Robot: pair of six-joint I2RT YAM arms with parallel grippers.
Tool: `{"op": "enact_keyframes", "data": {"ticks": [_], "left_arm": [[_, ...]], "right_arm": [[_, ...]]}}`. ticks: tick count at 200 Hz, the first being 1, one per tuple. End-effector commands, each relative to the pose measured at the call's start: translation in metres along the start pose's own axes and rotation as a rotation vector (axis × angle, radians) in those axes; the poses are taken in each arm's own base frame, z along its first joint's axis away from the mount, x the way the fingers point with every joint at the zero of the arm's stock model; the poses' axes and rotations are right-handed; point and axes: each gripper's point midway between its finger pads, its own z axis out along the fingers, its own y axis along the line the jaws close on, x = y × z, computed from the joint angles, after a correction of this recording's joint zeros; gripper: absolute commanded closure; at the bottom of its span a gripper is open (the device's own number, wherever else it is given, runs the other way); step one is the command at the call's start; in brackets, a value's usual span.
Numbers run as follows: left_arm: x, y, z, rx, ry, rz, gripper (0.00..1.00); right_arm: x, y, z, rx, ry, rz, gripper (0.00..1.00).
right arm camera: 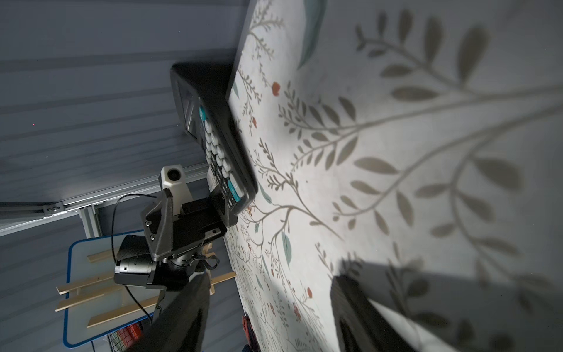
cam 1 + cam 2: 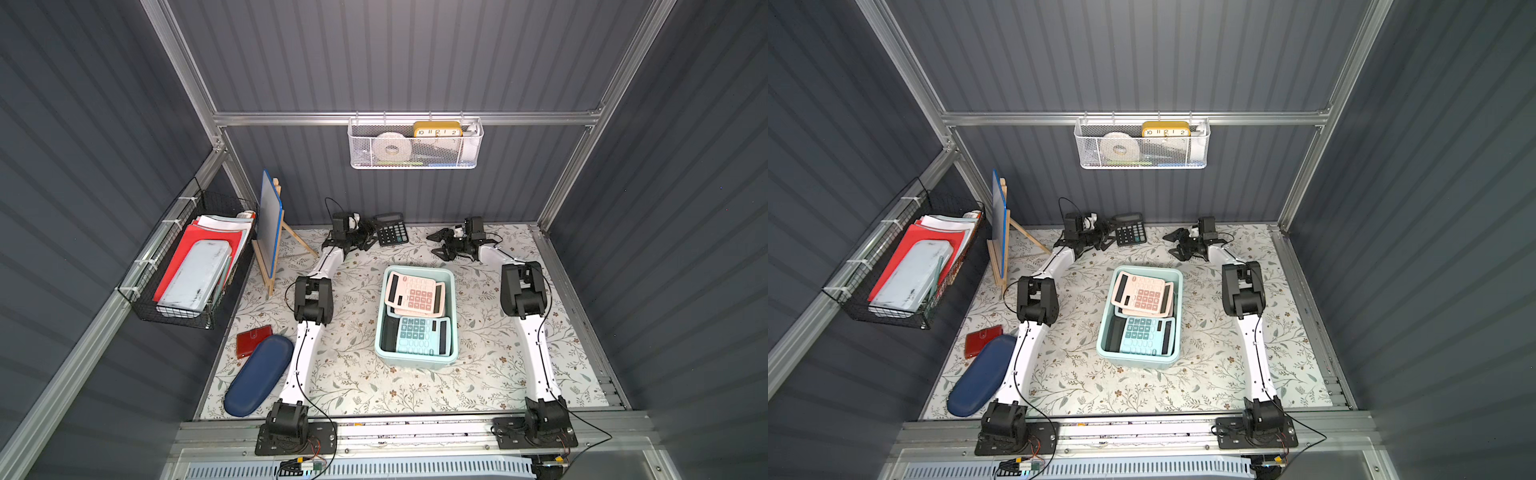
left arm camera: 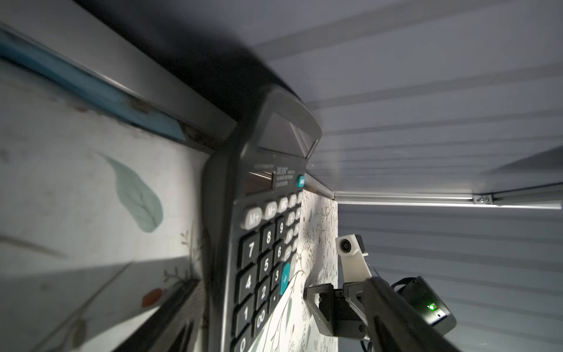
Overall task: Put the calculator in the storage box
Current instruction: Pick up the calculator at the center of the board.
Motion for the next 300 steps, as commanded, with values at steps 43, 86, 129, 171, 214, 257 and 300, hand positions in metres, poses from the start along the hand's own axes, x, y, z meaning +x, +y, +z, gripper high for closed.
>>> {"op": "enact_keyframes", "data": {"ticks": [43, 86, 129, 171, 214, 257, 300], "left_arm": [[0.051, 0.057, 0.010, -0.139, 0.132, -0.098, 0.14], [-0.026, 0.084, -0.049, -0.273, -0.108, -0.133, 0.08], [-0.044, 0.091, -0.028, -0.117, -0.169, -0.193, 0.11], [-0.013, 0.074, 0.011, -0.045, -0.114, -0.185, 0.11], [0.033, 0.069, 0.045, -0.039, -0.025, -0.176, 0.12], [0.061, 0.072, 0.056, -0.070, 0.049, -0.148, 0.16], [0.073, 0.068, 0.059, -0.080, 0.093, -0.129, 0.18]], "right_arm": [[-0.030, -0.063, 0.013, 0.065, -0.067, 0.093, 0.35], [-0.051, -0.061, 0.024, 0.013, -0.099, 0.125, 0.40], [-0.057, -0.067, 0.044, -0.045, -0.100, 0.179, 0.44], [-0.045, -0.074, 0.055, -0.049, -0.044, 0.168, 0.45], [-0.035, -0.081, 0.057, -0.022, -0.005, 0.143, 0.45], [-0.038, -0.080, 0.055, -0.015, -0.019, 0.116, 0.45], [-0.040, -0.079, 0.057, -0.026, -0.033, 0.118, 0.45]]}}
